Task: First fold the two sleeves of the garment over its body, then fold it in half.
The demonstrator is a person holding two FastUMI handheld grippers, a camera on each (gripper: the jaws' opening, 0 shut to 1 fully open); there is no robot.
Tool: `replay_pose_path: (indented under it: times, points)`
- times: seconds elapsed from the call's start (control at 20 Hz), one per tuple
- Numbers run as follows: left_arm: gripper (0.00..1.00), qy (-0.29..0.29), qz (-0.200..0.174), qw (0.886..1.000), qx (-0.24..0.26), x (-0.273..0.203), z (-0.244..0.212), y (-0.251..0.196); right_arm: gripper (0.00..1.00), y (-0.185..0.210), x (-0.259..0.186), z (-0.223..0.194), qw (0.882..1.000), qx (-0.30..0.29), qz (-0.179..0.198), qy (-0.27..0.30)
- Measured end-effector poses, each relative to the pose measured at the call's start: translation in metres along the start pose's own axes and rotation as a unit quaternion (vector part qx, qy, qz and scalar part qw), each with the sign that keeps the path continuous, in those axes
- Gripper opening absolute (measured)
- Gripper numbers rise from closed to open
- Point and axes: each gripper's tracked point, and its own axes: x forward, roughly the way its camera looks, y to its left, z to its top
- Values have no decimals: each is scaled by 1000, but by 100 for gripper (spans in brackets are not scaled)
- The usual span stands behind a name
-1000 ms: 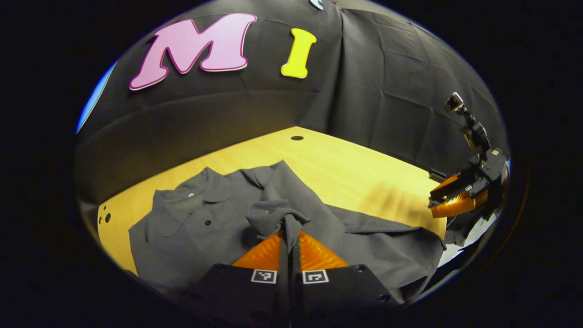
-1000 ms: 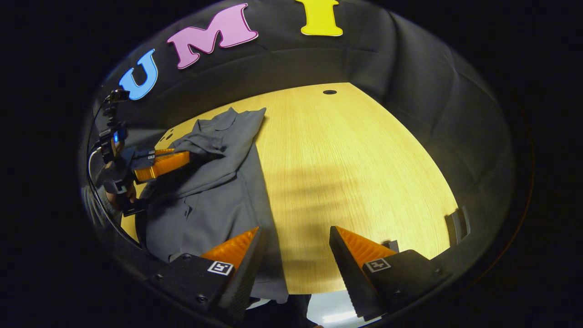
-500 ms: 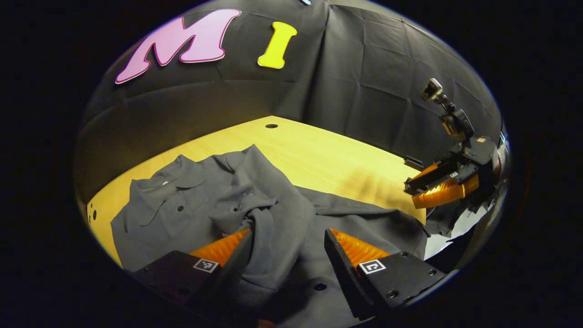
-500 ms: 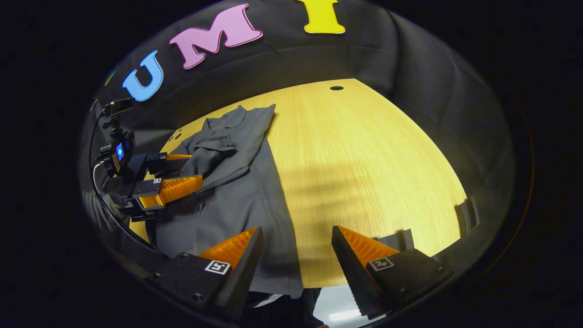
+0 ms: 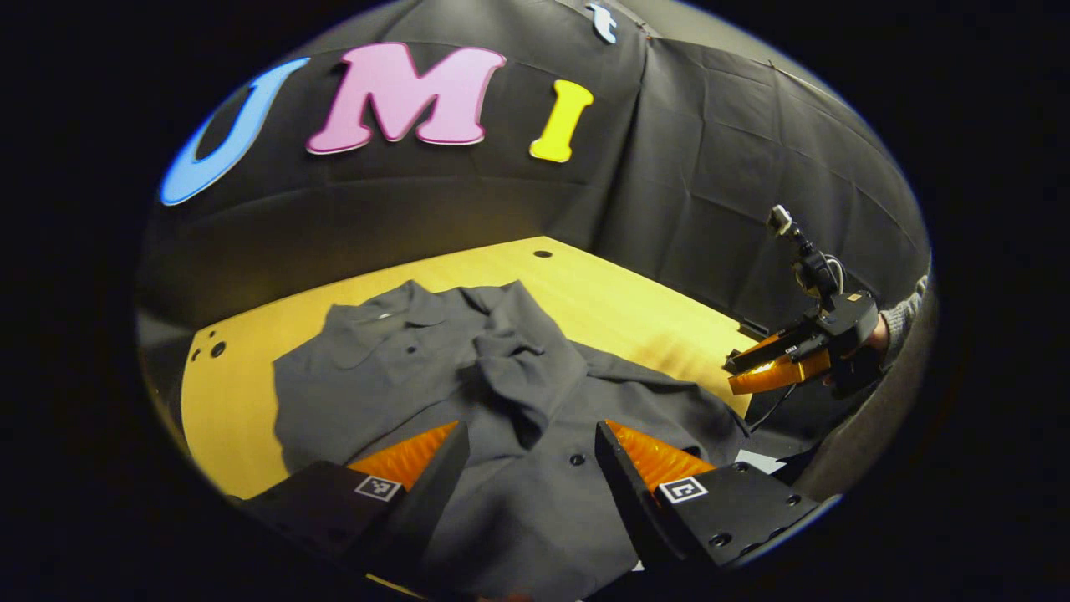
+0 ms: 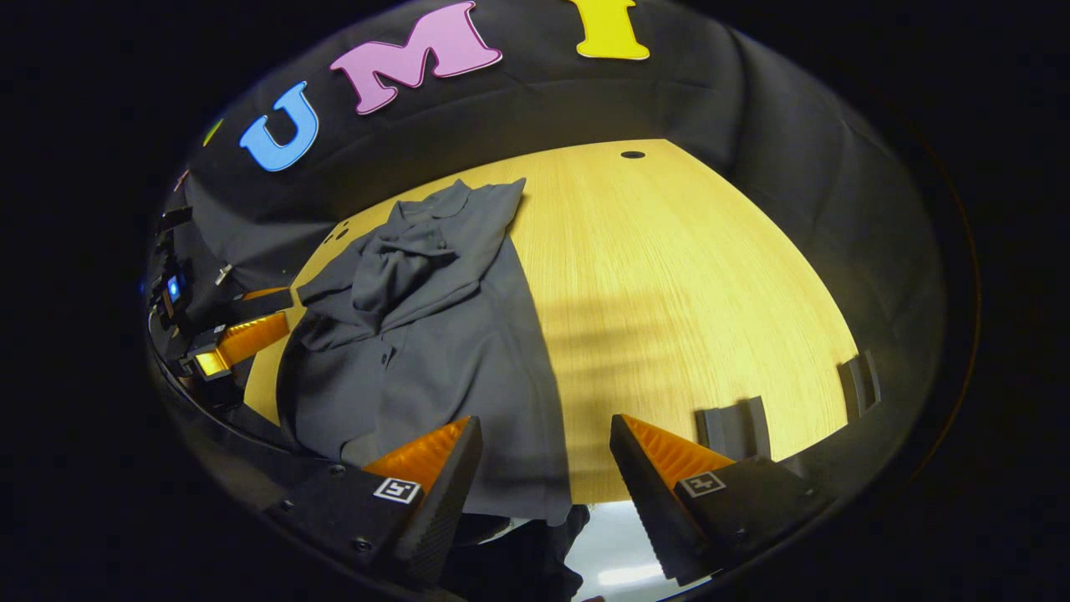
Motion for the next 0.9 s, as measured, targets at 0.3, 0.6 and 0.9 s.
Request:
replay_pose_path:
  times: [0.3, 0.6, 0.9]
  points:
    - [96, 42, 102, 991, -70, -85, -80, 37, 95, 8, -1, -30, 999, -15, -9, 29]
    - [96, 111, 157, 974, -122, -125, -168, 38, 96, 6, 1, -50, 998, -29, -28, 49]
    - [96, 152, 200, 954, -163, -128, -210, 51, 96, 11, 12, -58, 996, -43, -38, 64]
